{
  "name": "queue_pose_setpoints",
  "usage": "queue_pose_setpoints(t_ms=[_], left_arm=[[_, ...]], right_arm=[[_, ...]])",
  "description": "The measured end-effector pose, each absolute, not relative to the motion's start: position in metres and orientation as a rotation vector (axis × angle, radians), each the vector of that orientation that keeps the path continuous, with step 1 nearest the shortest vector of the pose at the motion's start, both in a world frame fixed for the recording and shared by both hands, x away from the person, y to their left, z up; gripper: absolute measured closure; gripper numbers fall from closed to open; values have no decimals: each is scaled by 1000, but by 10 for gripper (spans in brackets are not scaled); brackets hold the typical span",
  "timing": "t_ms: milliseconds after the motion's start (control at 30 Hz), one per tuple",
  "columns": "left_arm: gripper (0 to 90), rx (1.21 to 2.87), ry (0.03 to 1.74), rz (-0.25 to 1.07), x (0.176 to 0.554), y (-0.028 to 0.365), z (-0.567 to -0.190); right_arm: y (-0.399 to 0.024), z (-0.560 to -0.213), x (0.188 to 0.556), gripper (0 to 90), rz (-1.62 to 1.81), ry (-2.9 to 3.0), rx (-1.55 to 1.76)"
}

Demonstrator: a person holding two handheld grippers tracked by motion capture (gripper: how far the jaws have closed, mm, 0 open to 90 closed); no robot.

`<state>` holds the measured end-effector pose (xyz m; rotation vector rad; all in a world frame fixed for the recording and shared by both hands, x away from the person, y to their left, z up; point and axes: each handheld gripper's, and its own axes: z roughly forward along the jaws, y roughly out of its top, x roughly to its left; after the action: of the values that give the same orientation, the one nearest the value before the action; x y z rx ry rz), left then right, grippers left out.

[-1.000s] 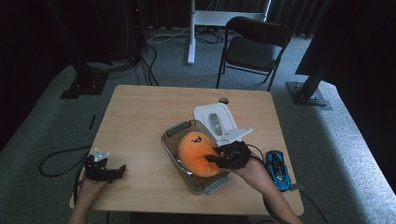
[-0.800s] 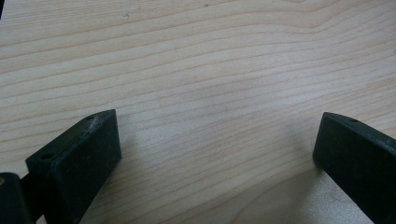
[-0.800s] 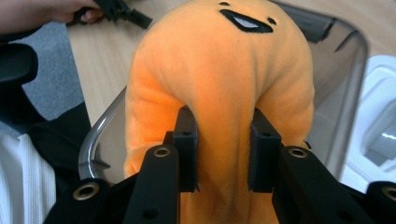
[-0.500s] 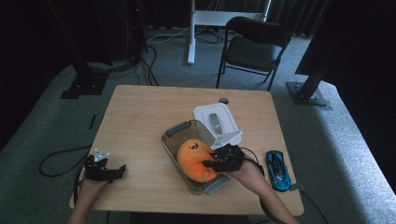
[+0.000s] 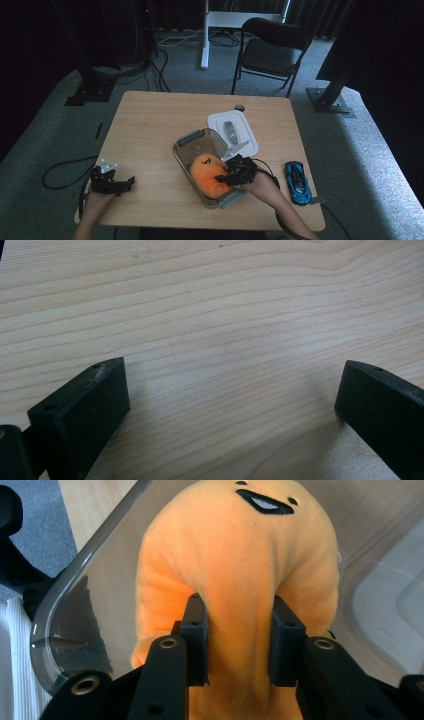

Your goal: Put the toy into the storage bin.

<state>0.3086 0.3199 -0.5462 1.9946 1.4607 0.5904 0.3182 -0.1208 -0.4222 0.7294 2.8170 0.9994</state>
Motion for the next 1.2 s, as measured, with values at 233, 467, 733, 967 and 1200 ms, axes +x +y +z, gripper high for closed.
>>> queue_pose_setpoints(t_ms=[233,467,733,967,1200], left_arm=[[13,1994,1461,590,309,320,-546],[13,1994,1461,591,309,320,-546],[13,1993,1461,590,309,320,-546],[13,1993,1461,590,309,320,-546],[13,1994,1461,590,309,320,-546]], right_arm=[[-116,-429,323,657,938,2852,737],[-114,-431,326,505,925,2885,749],[-116,-429,328,373,927,2868,800],[-127,-418,328,320,1046,2815,867],[-138,-409,325,276,1083,2775,883]])
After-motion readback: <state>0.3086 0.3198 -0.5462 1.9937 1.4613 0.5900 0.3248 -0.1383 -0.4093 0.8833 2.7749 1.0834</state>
